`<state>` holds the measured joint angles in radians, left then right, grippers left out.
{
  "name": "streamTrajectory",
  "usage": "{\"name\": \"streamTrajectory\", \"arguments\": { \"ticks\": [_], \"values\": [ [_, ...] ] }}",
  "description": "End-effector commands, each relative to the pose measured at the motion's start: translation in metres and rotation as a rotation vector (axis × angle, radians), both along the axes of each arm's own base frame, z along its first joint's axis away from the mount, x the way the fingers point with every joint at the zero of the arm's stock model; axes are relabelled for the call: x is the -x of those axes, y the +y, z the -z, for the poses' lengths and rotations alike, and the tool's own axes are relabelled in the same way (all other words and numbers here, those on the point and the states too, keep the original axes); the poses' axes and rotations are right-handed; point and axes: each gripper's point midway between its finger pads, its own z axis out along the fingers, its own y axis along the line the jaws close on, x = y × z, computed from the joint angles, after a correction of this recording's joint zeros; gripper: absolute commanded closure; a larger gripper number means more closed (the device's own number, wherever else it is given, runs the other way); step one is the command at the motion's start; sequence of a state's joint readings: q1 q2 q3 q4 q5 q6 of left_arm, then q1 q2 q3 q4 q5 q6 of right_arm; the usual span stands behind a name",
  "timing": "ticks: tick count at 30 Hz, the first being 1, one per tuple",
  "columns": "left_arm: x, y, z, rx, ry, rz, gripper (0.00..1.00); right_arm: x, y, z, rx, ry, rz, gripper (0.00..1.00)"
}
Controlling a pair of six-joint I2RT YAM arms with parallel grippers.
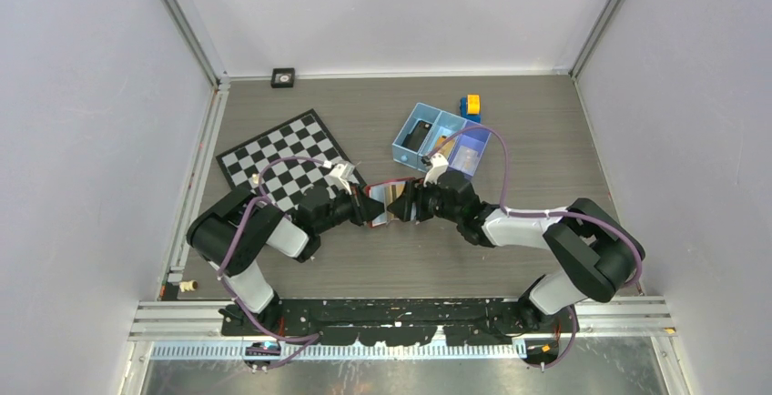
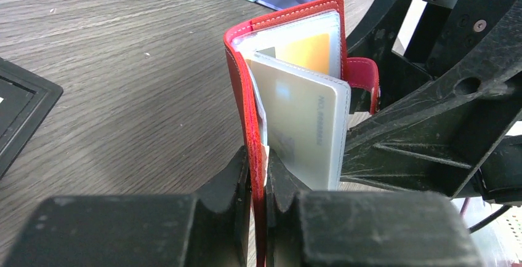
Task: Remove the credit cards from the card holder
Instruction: Remove the credit card from the card holder.
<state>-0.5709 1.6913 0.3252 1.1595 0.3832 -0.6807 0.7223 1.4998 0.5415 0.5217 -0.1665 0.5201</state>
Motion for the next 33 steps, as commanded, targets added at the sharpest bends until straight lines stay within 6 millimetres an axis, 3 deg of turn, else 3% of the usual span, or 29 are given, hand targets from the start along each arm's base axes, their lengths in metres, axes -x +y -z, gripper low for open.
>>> {"name": "streamTrajectory", "arguments": {
  "ticks": [1,4,6,11,16,21,24,33],
  "values": [
    [0.001,-0.013,-0.029,0.071,-0.103,0.057,1.00,-0.008,0.012,-0.017,-0.033,-0.051,-0.008,0.30],
    [0.008,-0.019,-0.034,0.085,-0.136,0.095,1.00,-0.007,0.011,-0.016,-0.029,-0.050,-0.009,0.28],
    [0.011,-0.020,-0.035,0.087,-0.140,0.106,1.00,-0.007,0.010,-0.015,-0.022,-0.048,-0.001,0.32],
    [0.010,-0.020,-0.034,0.087,-0.135,0.099,1.00,-0.008,0.007,-0.014,-0.012,-0.045,0.007,0.54],
    [0.009,-0.018,-0.032,0.082,-0.126,0.082,0.97,-0.008,0.007,-0.014,-0.014,-0.044,0.013,0.66],
    [0.006,-0.008,-0.033,0.070,-0.131,0.023,0.82,-0.009,0.003,-0.015,-0.010,-0.049,0.037,0.78],
    [0.007,-0.006,-0.033,0.067,-0.136,0.015,0.73,-0.010,0.001,-0.014,-0.008,-0.050,0.048,0.78],
    [0.013,-0.006,-0.036,0.082,-0.161,0.038,0.34,-0.011,0.001,-0.014,-0.003,-0.045,0.051,0.79]
  ]
}}
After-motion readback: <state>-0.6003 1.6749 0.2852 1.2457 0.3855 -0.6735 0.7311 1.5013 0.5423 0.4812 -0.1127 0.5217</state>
